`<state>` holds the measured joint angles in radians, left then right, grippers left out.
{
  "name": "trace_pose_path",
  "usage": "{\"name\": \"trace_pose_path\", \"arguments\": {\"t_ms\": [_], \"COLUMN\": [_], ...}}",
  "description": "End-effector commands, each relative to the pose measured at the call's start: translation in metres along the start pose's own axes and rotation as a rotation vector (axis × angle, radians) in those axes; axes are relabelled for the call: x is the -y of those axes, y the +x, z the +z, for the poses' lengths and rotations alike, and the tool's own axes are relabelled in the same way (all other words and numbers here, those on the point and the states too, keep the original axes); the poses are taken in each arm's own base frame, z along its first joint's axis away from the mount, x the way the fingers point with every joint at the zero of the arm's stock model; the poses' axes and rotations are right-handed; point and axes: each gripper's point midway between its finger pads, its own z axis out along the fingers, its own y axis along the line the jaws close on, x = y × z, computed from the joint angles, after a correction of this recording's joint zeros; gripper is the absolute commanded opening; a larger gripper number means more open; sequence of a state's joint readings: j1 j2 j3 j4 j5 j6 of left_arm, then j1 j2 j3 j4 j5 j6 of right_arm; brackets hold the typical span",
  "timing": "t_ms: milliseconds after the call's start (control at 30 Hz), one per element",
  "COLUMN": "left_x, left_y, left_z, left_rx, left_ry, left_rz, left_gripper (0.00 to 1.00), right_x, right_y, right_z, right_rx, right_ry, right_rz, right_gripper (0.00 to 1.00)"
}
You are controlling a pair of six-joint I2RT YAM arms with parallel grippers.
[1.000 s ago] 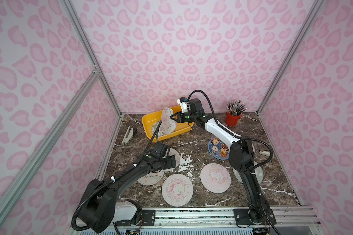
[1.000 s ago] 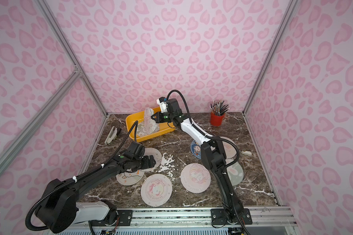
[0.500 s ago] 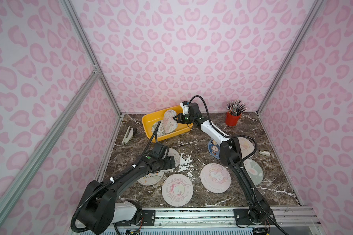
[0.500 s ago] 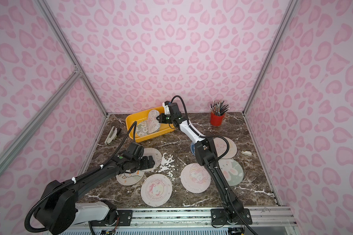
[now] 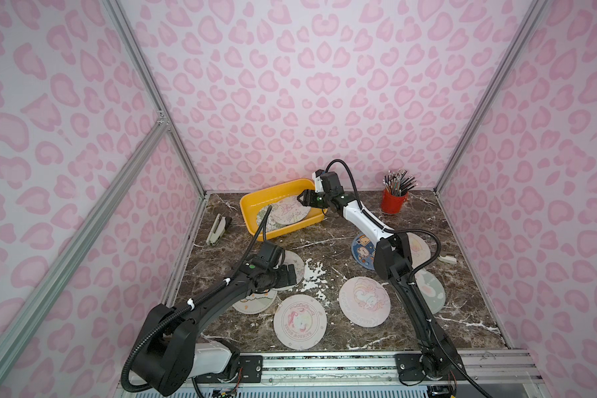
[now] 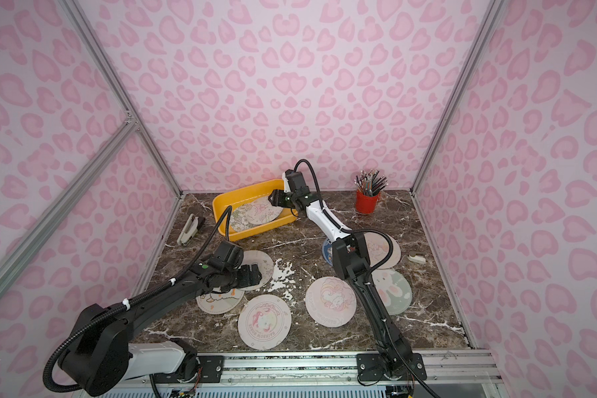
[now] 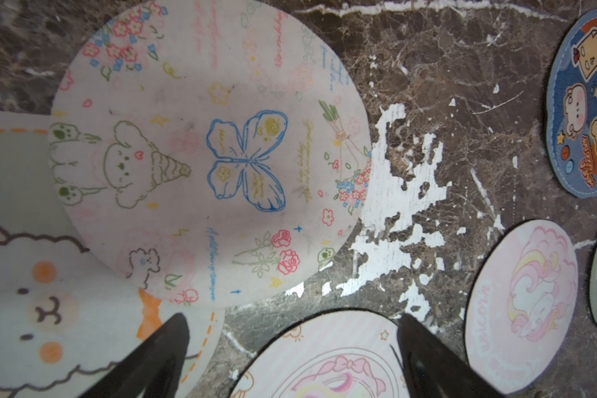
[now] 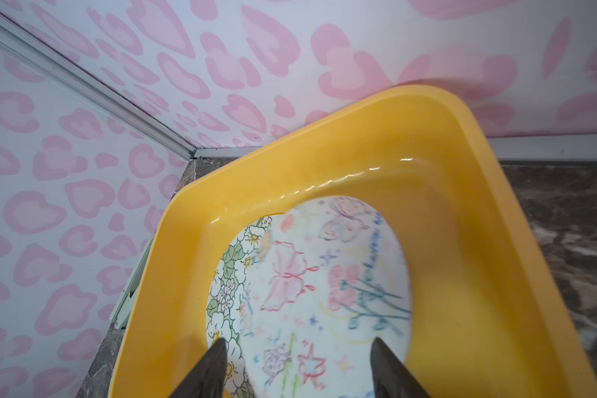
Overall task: Put the coasters into the storage box
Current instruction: Place the coaster in the storage box.
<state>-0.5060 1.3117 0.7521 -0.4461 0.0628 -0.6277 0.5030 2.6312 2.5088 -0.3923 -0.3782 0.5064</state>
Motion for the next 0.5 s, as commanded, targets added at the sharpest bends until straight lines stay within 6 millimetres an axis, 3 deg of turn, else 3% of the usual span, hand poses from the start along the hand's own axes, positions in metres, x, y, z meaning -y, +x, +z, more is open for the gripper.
{"name": "trace_pose_path", "arguments": {"t_ms": [0, 267, 467], "left_x": [0.002, 0.007, 0.019], "left_y": [-0.005, -0.011, -0.018], "left_z": [-0.001, -0.004, -0.003], "left_rx": [0.019, 0.028, 0.028], "left_ry": [0.002, 0.013, 0.037], "left_rz": [0.003, 0.011, 0.036], "left_gripper": [0.96, 0.97, 0.97], "right_x": [0.008, 0.012, 0.034], "right_y": [-0.007, -0.009, 0.013], "right_z": [-0.010, -0.038, -0.082], "right_rx": [0.028, 0.000, -0.064], "right_ry": [0.078, 0.110, 0.151], "right_rz": [-0.029, -0.021, 0.005], "right_gripper": [0.71, 0.78, 0.83]}}
